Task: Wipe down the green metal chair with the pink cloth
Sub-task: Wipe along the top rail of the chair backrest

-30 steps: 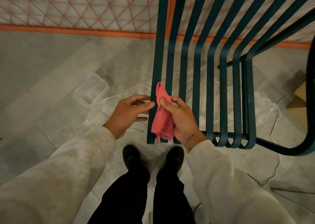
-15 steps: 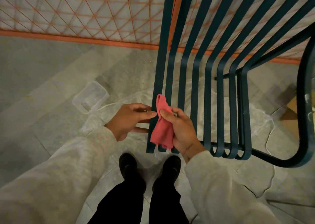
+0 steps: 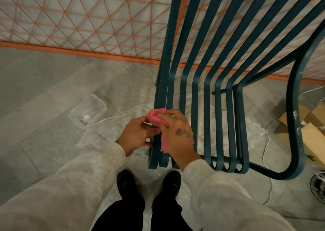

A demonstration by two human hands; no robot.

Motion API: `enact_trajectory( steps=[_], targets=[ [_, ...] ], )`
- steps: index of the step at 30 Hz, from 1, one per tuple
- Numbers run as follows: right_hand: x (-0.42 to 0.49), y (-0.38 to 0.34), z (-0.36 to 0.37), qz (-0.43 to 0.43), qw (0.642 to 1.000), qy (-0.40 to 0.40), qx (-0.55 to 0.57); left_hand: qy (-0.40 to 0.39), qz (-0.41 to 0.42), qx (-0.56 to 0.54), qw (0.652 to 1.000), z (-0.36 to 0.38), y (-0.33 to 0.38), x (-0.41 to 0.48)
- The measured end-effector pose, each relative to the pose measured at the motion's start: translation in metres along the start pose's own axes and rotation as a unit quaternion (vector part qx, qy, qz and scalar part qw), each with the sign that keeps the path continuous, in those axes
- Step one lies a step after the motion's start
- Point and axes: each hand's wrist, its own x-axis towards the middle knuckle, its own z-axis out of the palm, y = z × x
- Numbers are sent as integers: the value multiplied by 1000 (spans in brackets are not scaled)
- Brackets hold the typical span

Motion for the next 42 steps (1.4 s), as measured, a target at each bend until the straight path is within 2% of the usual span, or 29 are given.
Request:
enact_trajectory(
  steps=[2,6,9,14,18,21,29,32,37,42],
  targets=[
    [9,-1,-7,-41,998,-13,-40,-7,-10,11,1000,-1,5,1],
    [40,0,-22,-43,999,0,27,0,-20,20,1000,-4,20,9],
    [67,1,-25,-99,991,3,-95,49,16,-3,999,-3,39,24],
    [116,5,-40,-132,984,22,-121,86,70,3,994,-2,78,58],
    [159,2,-65,-218,959,61,-169,126,100,36,986,3,113,82],
    [195,-2,-89,-273,938,42,-211,169,118,48,977,9,140,99],
    [261,-28,-139,-316,911,102,-244,217,200,83,952,11,208,127],
    [275,-46,-156,-306,915,124,-232,207,250,71,943,7,239,130],
    [285,-76,-176,-284,931,184,-135,188,331,38,924,-3,292,135],
    [275,-84,-214,-209,961,162,82,164,380,52,909,-11,326,130]
  ],
)
